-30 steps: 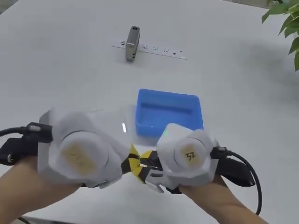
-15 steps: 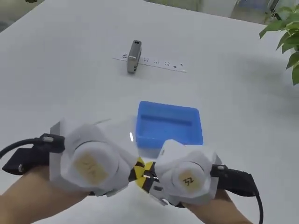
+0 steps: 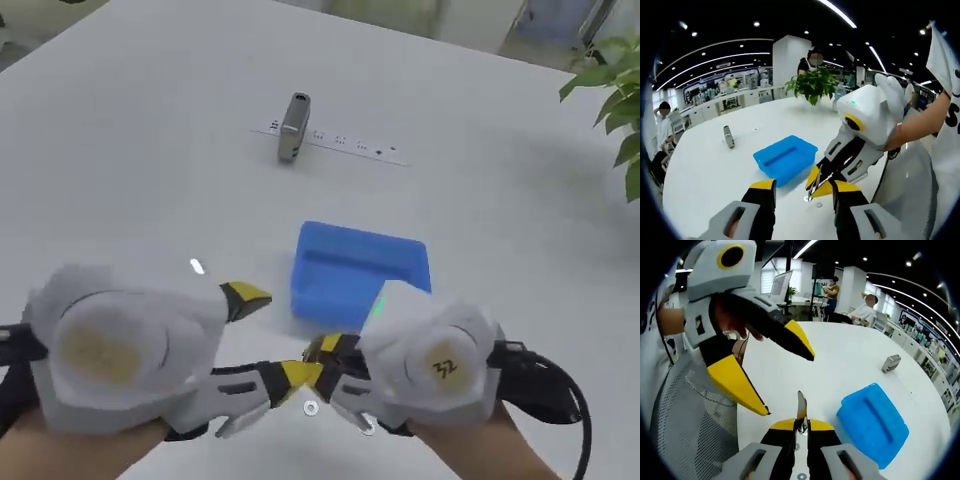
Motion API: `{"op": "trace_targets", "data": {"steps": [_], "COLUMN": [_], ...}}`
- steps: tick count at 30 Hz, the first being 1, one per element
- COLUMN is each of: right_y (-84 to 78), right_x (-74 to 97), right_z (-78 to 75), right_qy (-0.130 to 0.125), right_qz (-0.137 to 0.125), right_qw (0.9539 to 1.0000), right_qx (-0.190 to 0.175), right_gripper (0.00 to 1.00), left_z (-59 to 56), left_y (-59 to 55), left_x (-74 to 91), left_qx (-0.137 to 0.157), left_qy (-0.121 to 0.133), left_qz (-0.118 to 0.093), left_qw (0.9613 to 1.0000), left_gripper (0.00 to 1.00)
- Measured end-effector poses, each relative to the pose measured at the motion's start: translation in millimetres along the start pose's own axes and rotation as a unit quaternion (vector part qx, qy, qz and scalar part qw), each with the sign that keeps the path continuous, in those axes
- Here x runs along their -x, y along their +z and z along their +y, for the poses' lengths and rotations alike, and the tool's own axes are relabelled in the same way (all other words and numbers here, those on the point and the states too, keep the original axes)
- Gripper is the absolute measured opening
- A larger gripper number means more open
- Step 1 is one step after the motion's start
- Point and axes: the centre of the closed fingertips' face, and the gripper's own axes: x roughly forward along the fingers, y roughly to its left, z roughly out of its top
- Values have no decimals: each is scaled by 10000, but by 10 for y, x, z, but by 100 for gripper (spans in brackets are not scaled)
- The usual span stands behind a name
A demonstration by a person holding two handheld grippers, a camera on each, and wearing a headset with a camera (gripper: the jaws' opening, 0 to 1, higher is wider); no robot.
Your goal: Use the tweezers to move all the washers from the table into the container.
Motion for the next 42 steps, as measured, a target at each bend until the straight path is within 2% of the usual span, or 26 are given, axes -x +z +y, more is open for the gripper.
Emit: {"op": "trace_targets", "data": {"steps": [2,4,7,12,16,18,21,29,36,42], "right_y": [81,173,280,473,514,488,403,209,64,-31], "right_x": [60,126,192,280,246,171,16,-288,-460,-532], "right_z": [-64,-162,-296,-646,-831,-896,-956,-1050,-1135,-1110], "right_qy": [-45,-161,-267,-625,-753,-804,-834,-837,-787,-747], "right_qz": [-136,-265,-412,-632,-683,-630,-474,-257,-107,43], "right_qw": [9998,9993,9979,9940,9914,9909,9912,9897,9871,9871], "right_qx": [-126,-211,-412,-637,-824,-874,-915,-1132,-1392,-1418], "right_gripper": [3,3,3,3,3,3,3,3,3,4], "left_z": [76,122,212,265,293,303,339,384,394,400], "left_y": [-33,-97,-214,-296,-320,-336,-389,-401,-400,-421], "left_x": [59,120,197,256,281,277,272,290,271,264], "left_qx": [58,32,160,325,416,444,474,540,561,578], "left_qy": [247,419,740,917,1046,1073,1133,1215,1255,1280], "left_qz": [-17,37,147,113,96,84,181,242,254,275], "left_qw": [9997,9991,9970,9952,9936,9932,9923,9908,9902,9897], "left_gripper": [56,66,79,90,96,98,99,99,98,97]}}
